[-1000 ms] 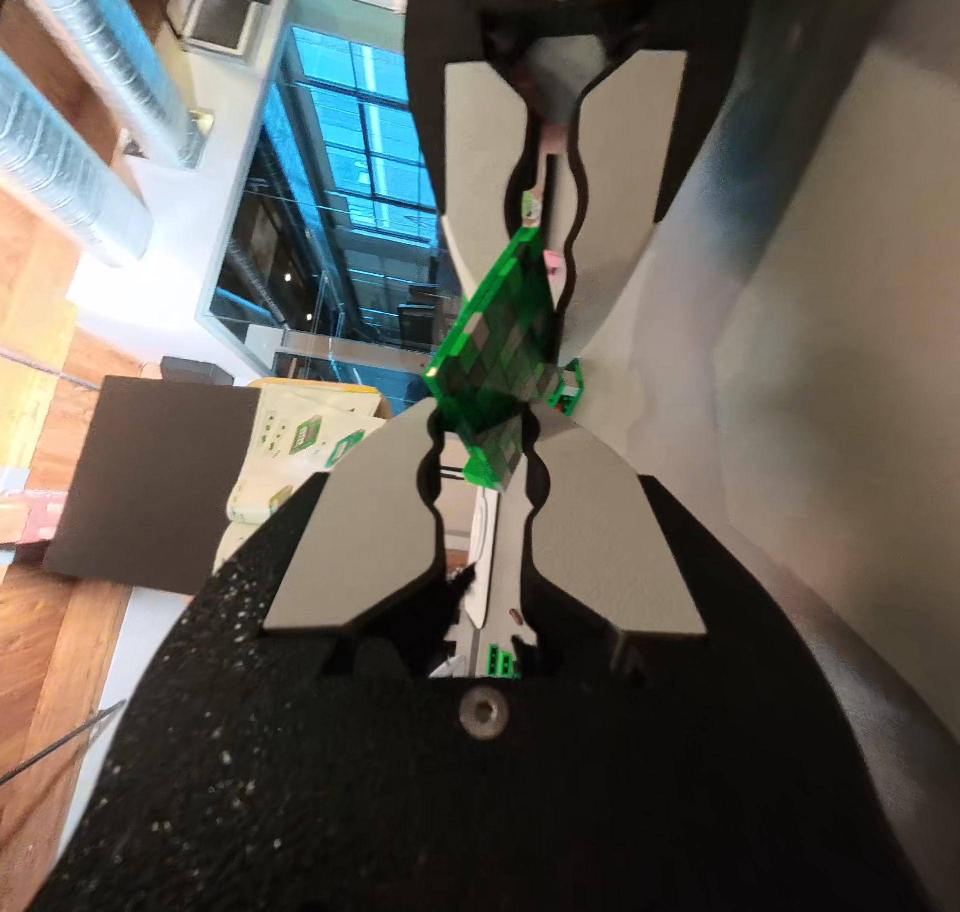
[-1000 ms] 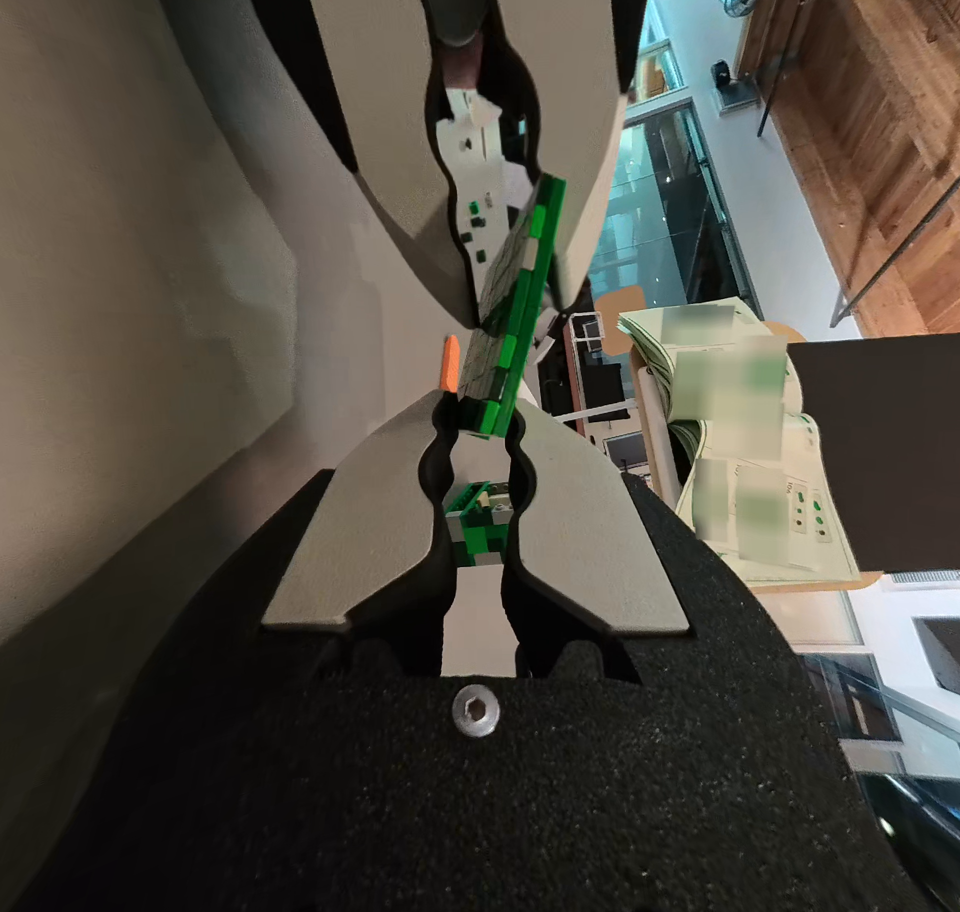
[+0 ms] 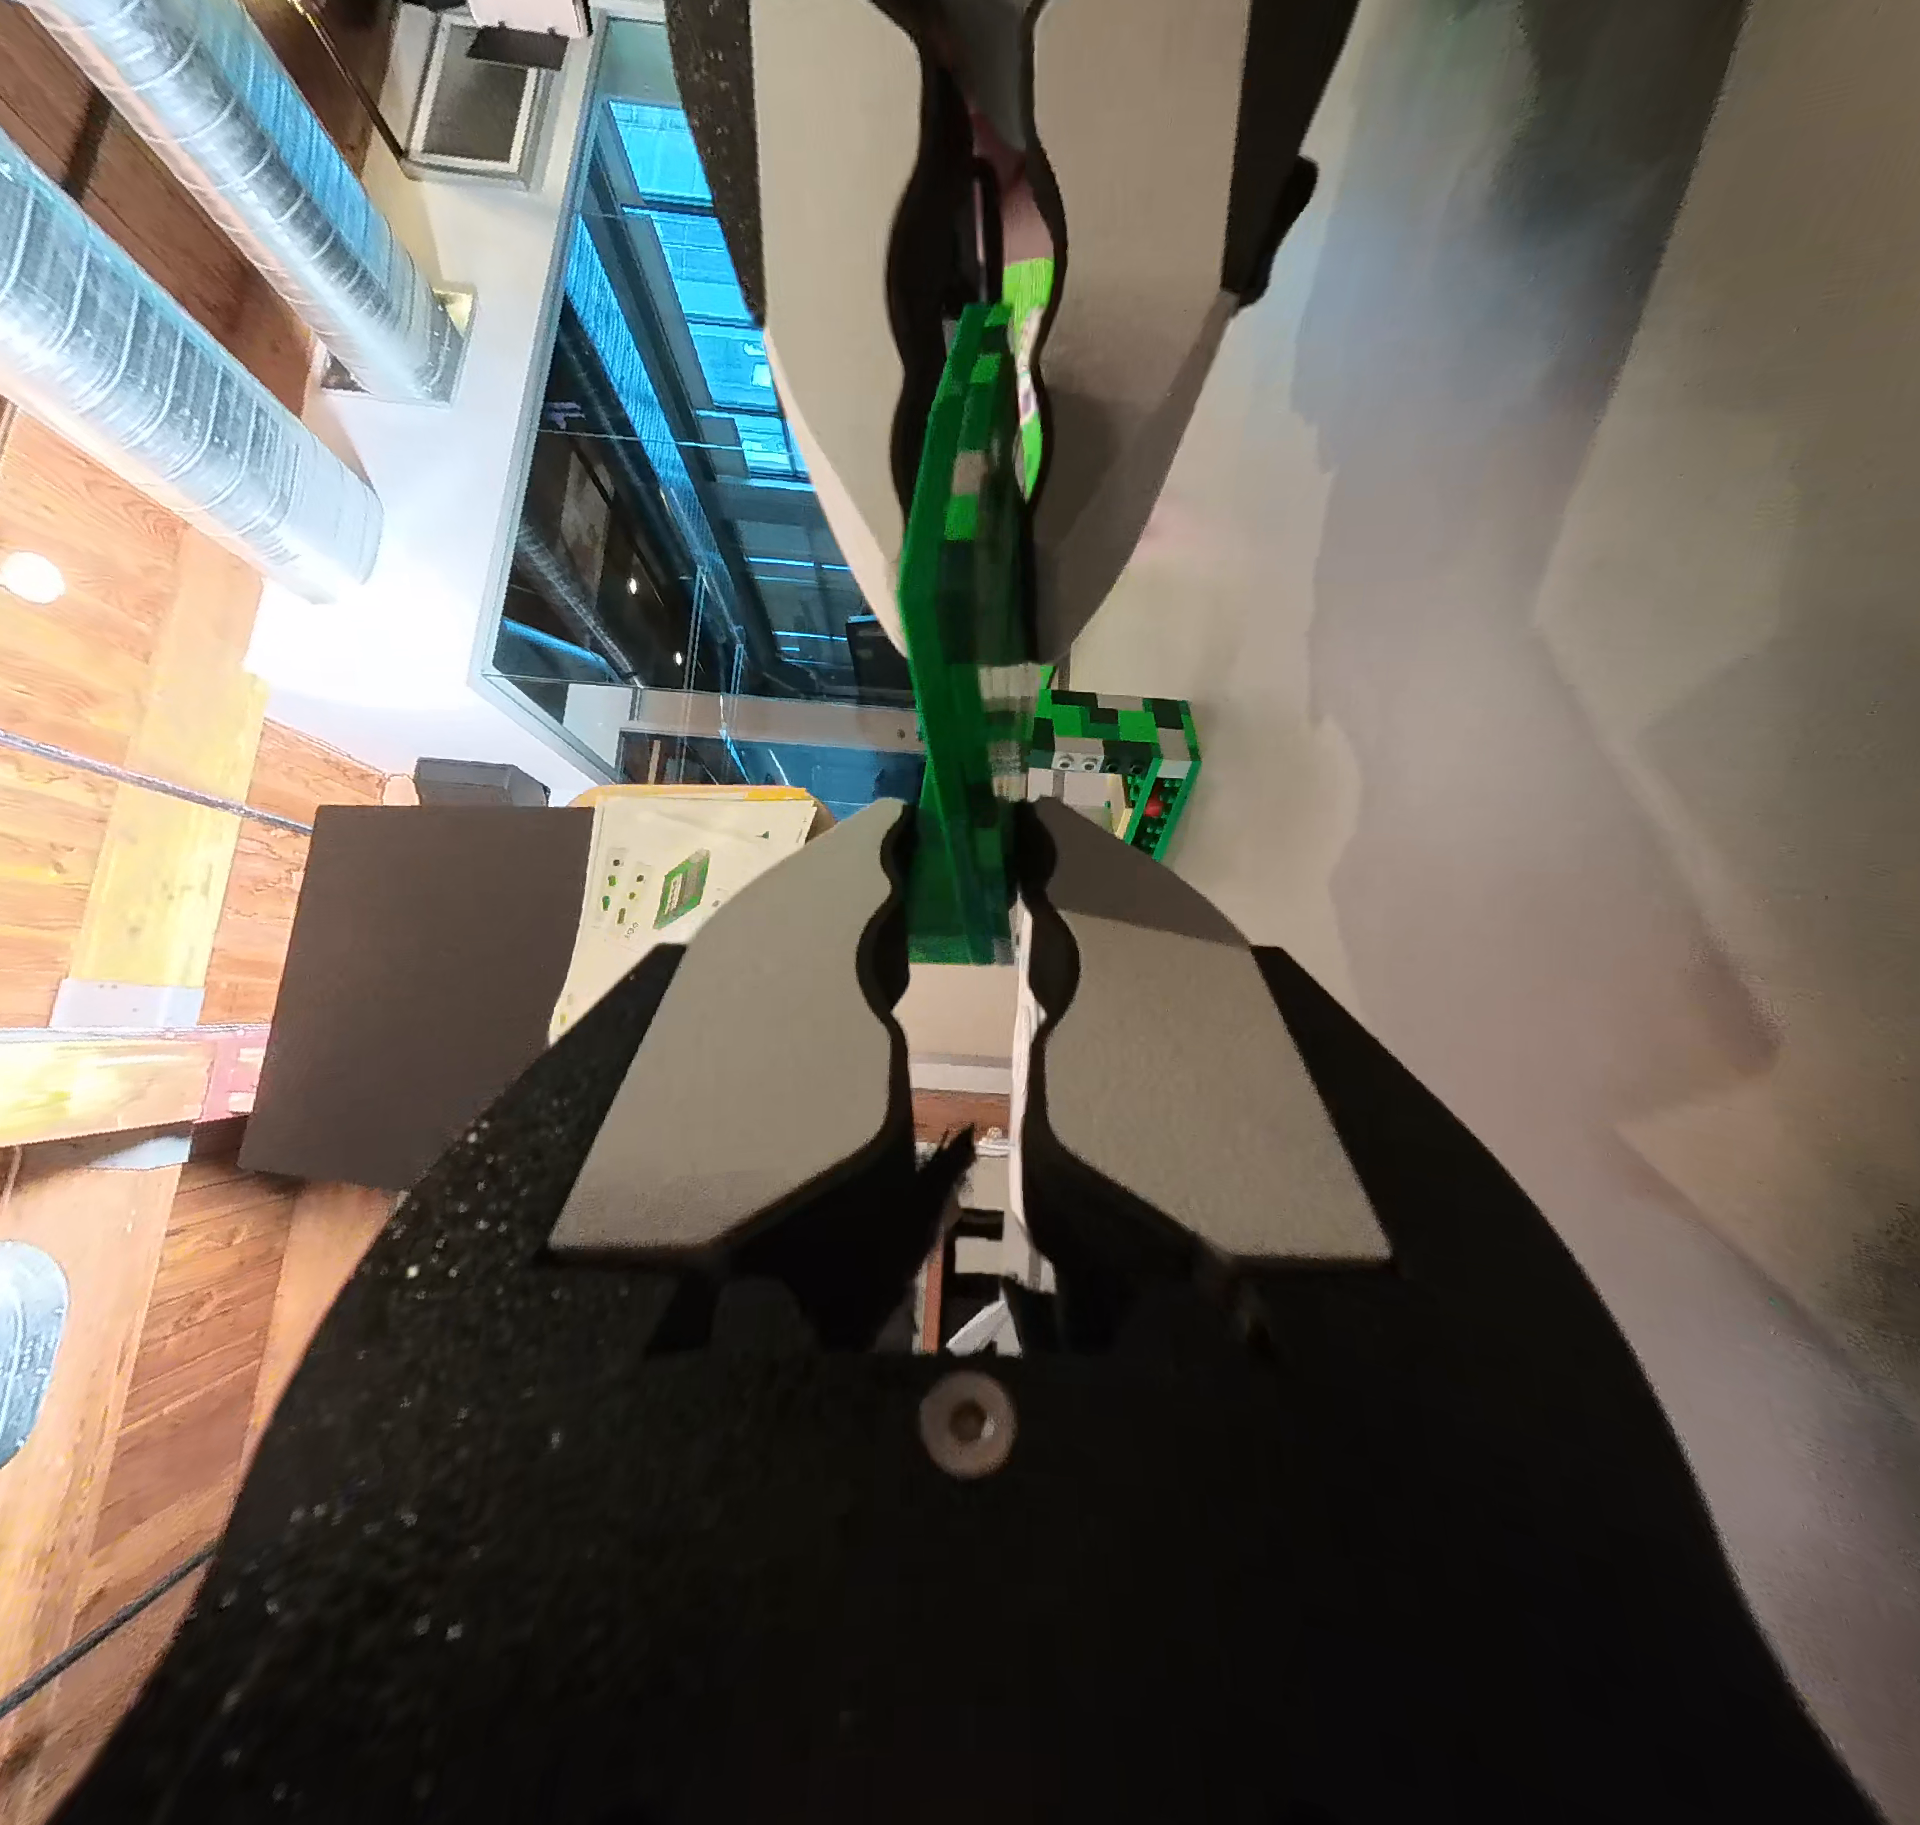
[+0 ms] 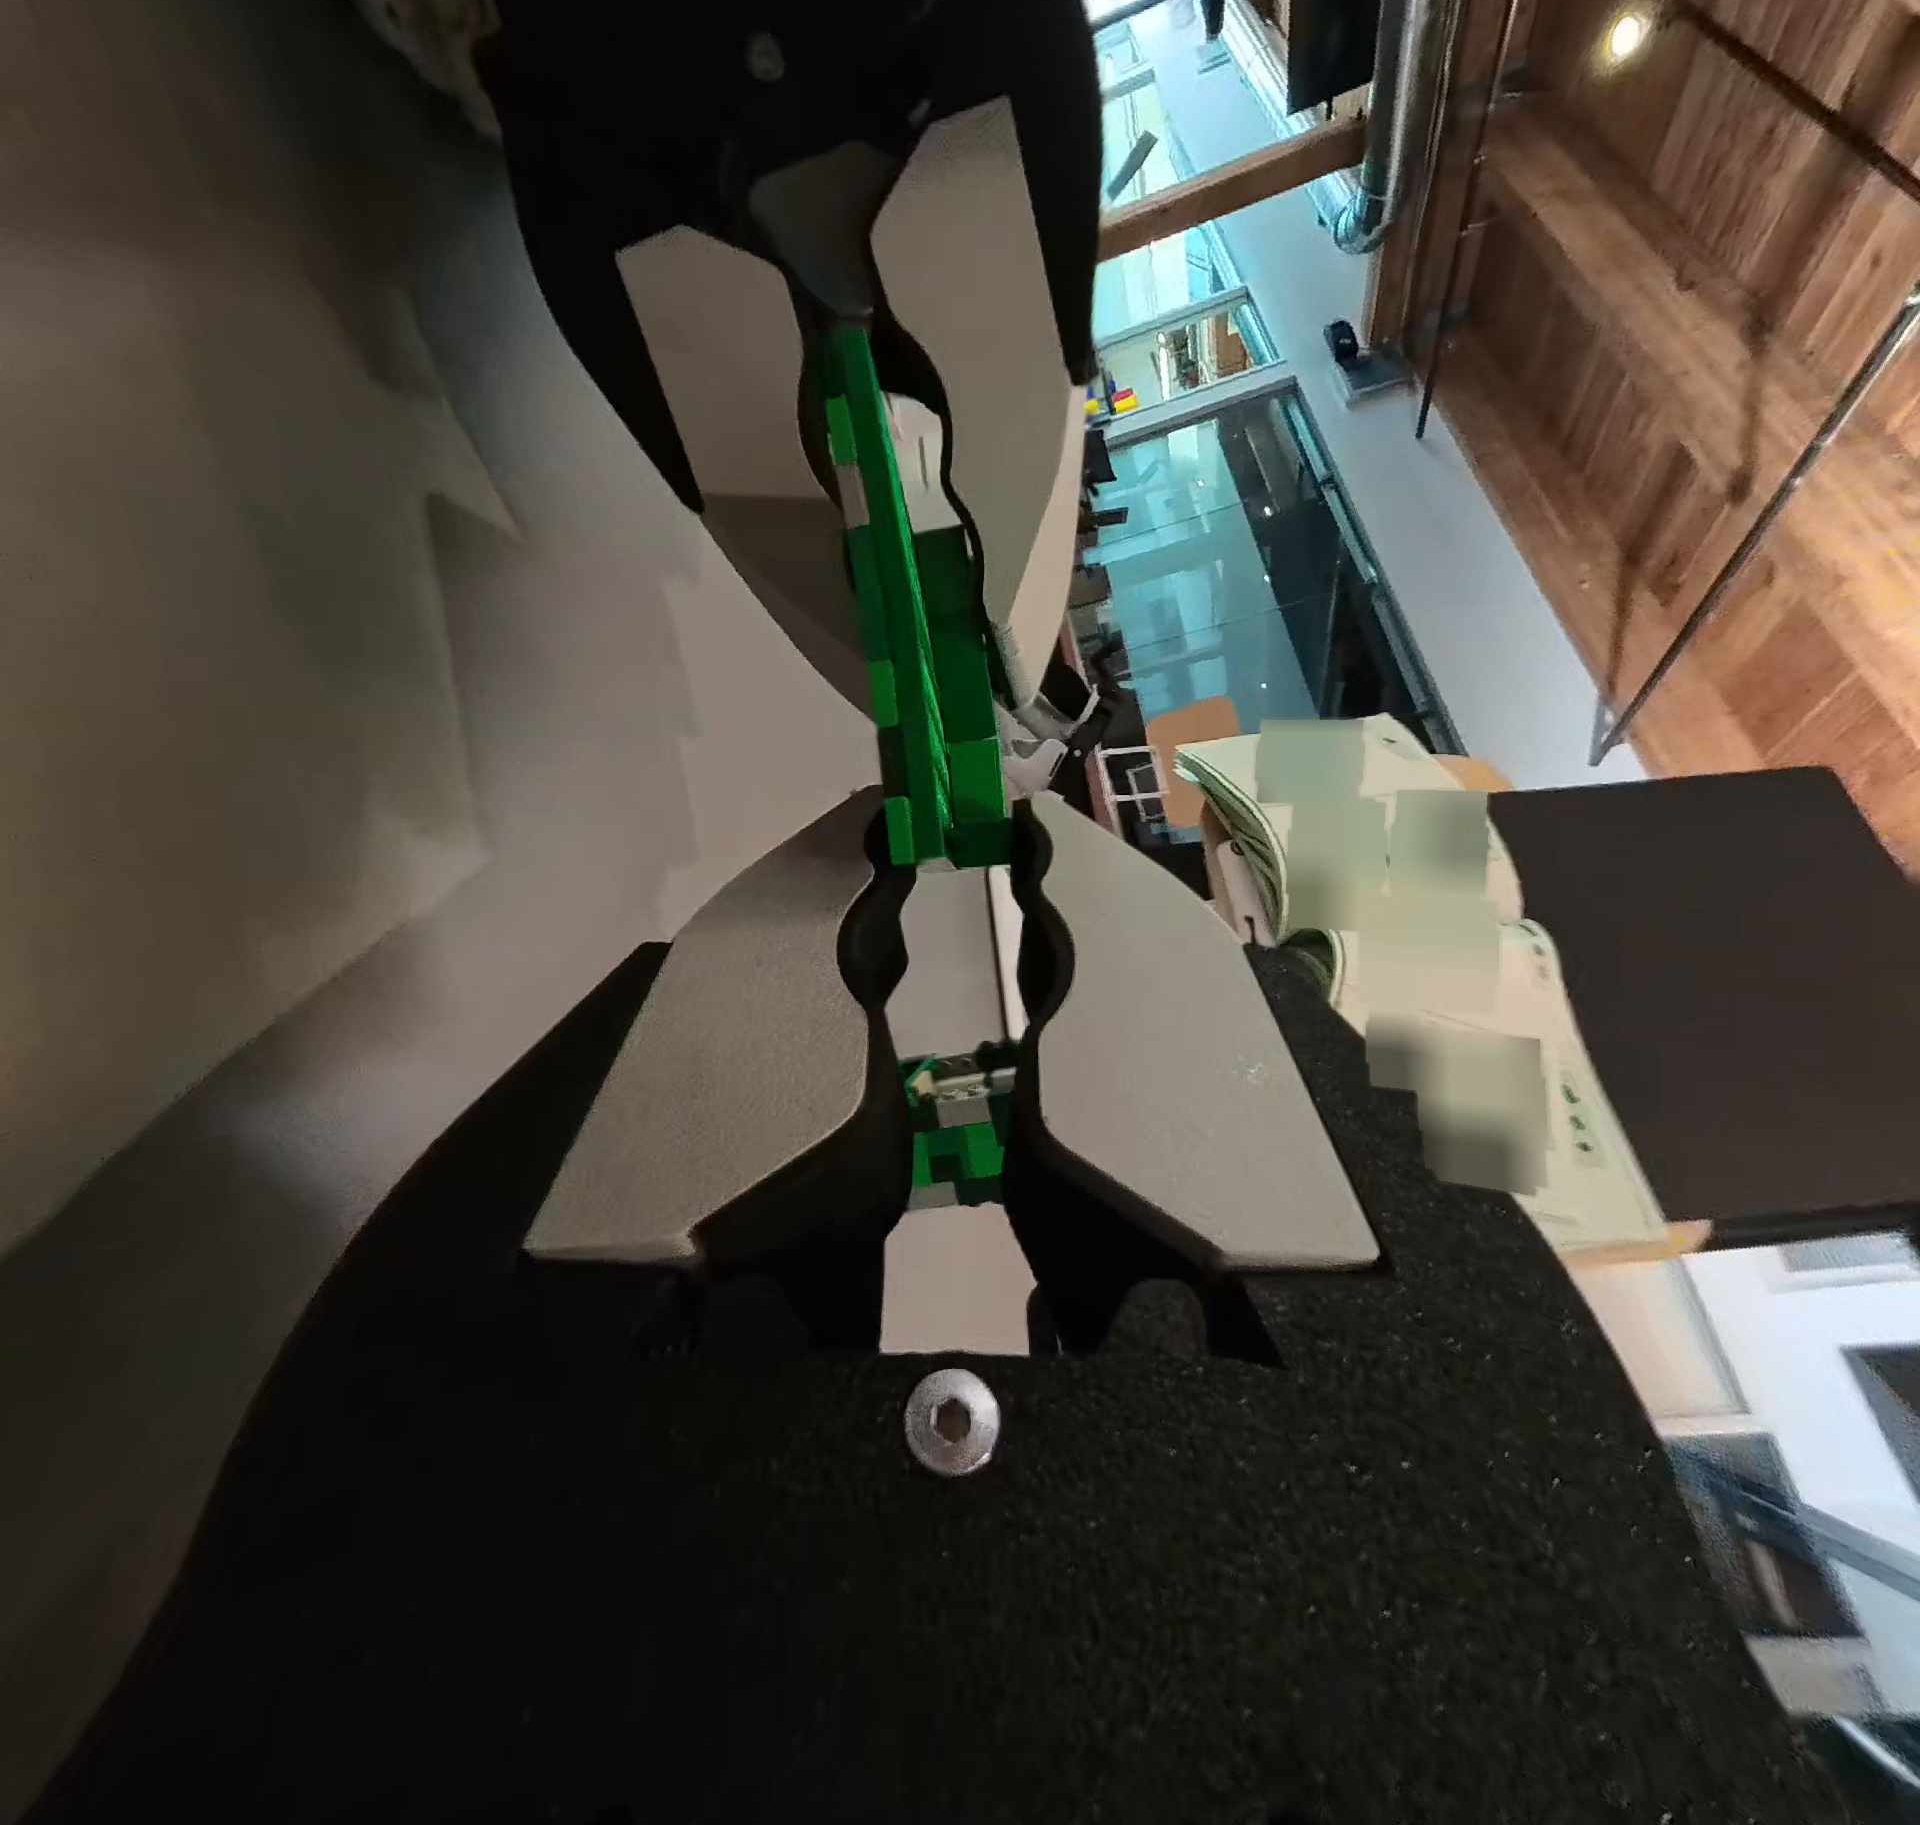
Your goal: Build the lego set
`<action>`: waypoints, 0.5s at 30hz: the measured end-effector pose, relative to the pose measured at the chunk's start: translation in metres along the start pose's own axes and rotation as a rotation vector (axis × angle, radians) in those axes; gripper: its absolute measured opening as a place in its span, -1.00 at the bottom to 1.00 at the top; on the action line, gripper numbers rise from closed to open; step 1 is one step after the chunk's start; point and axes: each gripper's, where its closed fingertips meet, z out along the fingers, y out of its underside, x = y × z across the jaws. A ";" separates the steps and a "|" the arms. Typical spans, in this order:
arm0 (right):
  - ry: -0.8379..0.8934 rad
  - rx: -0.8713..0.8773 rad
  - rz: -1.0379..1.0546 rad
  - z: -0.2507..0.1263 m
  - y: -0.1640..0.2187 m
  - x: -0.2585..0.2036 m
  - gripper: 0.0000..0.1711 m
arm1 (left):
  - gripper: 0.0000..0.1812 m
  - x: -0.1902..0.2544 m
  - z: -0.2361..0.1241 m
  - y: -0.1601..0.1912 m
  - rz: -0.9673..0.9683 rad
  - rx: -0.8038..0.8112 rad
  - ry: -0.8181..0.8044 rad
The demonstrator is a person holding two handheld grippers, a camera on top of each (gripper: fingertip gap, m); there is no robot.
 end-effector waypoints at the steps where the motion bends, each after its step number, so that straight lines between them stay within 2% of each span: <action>1: 0.000 -0.014 -0.016 0.001 0.001 -0.001 -0.79 | -0.80 0.001 0.000 0.001 0.010 -0.005 0.004; 8: -0.012 -0.036 -0.072 0.001 0.005 -0.004 -0.79 | -0.81 0.004 0.001 0.000 0.017 -0.005 0.013; 12: -0.006 -0.026 -0.078 0.001 0.005 -0.004 -0.80 | -0.80 0.003 0.003 -0.001 -0.076 0.015 0.025; 15: -0.014 -0.020 -0.057 0.002 0.006 -0.005 -0.80 | -0.80 0.007 0.003 -0.001 -0.076 0.012 0.042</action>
